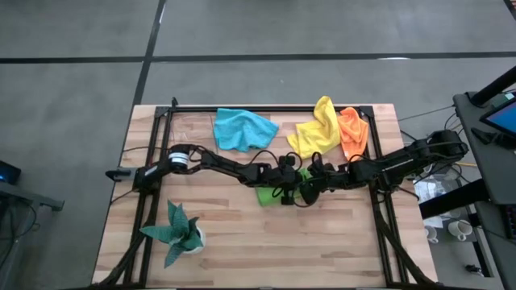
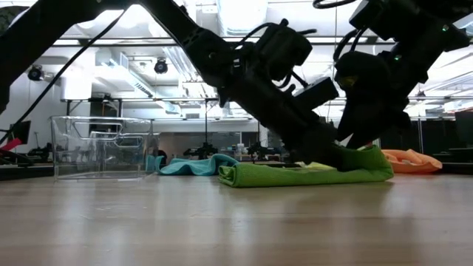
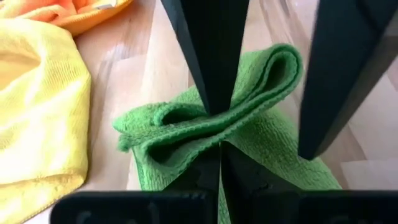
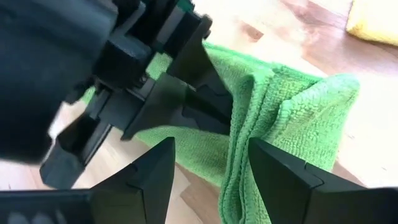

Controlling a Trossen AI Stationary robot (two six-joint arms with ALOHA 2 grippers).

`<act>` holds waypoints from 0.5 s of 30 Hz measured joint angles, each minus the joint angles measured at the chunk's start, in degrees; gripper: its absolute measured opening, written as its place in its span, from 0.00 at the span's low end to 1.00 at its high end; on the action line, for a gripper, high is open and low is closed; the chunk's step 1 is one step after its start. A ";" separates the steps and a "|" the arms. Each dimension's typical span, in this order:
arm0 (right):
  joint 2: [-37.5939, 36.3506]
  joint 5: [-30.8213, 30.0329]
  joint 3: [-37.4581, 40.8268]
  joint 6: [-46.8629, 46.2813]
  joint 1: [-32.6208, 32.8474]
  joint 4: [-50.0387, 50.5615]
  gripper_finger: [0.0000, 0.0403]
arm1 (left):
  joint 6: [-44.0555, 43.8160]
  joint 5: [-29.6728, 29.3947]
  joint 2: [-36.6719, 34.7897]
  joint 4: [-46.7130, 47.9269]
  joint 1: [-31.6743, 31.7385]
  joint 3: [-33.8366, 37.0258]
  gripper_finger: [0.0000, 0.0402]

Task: Roll microfiber towels into tight, uniform cylinder then place into a basket
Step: Roll the green microfiber towel

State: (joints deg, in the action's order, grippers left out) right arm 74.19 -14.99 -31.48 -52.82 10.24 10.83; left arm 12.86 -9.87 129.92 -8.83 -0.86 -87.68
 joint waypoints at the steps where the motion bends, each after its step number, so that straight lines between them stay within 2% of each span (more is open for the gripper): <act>1: 0.00 0.05 0.00 0.16 0.00 -0.01 0.49 | 0.00 0.00 -0.54 1.61 0.00 0.00 0.00; 6: 0.00 0.45 0.09 1.32 0.00 -0.47 0.49 | 1.23 -0.19 -2.47 6.07 0.00 0.00 0.00; 15: 0.25 1.54 0.25 5.37 0.02 -1.02 0.49 | 4.00 -5.01 -5.58 12.85 -0.11 0.56 0.00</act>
State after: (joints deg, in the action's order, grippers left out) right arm 74.44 -13.45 -31.24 -47.45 10.26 9.81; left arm 16.86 -14.88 124.34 4.02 -0.98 -87.12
